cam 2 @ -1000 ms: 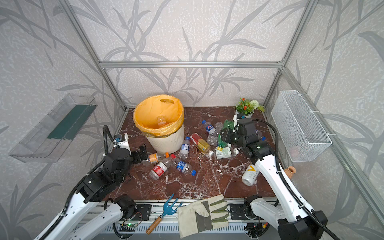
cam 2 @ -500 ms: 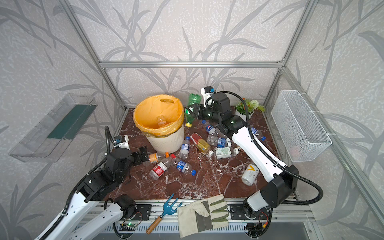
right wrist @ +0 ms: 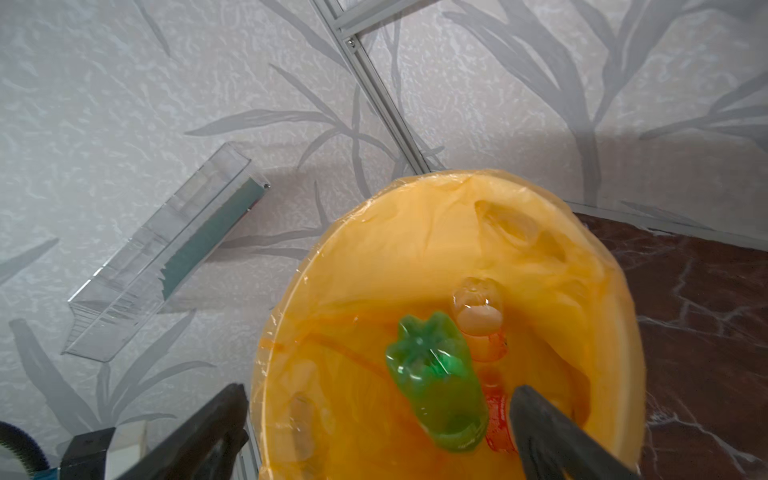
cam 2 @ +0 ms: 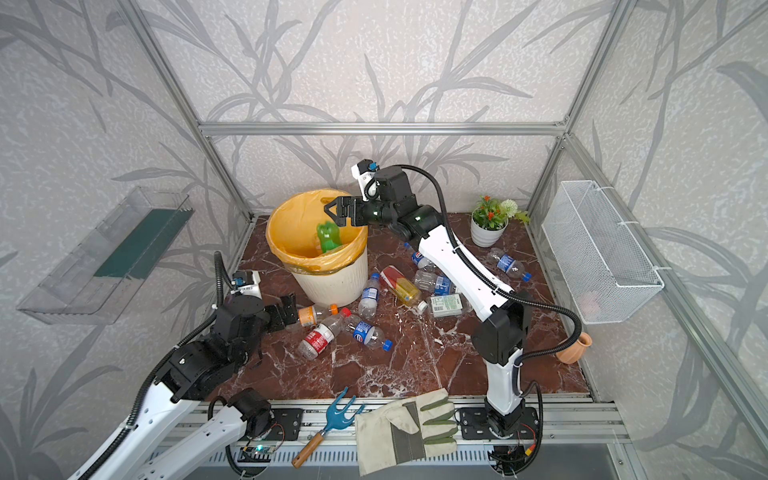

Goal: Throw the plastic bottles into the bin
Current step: 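Move the right gripper back toward the bottles while the left gripper reaches forward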

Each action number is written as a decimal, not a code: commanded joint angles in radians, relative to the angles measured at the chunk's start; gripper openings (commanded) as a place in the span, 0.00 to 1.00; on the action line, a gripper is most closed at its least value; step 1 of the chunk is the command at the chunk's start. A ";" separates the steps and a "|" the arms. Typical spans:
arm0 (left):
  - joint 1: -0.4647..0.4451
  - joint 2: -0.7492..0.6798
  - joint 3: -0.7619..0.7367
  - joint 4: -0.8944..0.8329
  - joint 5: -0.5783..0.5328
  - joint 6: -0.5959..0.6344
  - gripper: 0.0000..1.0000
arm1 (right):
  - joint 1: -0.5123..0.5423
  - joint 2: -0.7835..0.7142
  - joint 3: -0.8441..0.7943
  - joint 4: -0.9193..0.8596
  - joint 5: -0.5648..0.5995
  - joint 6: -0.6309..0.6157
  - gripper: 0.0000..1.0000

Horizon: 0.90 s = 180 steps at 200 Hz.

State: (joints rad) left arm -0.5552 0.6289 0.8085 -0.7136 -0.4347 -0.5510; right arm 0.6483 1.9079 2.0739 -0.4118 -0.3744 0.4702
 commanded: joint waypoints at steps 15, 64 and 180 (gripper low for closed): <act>0.005 0.004 0.004 -0.021 0.015 -0.009 0.99 | -0.040 -0.114 0.036 -0.059 0.050 -0.070 0.99; 0.004 -0.018 0.004 -0.010 0.037 0.029 0.99 | -0.106 -0.421 -0.284 0.043 0.127 -0.131 0.99; -0.092 -0.029 -0.017 0.003 0.016 -0.040 0.99 | -0.220 -0.919 -1.028 0.054 0.057 -0.318 0.99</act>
State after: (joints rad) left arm -0.5964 0.5976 0.8089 -0.7174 -0.3748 -0.5453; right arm 0.4271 1.0603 1.1053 -0.3336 -0.2935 0.2142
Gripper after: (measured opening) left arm 0.992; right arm 0.991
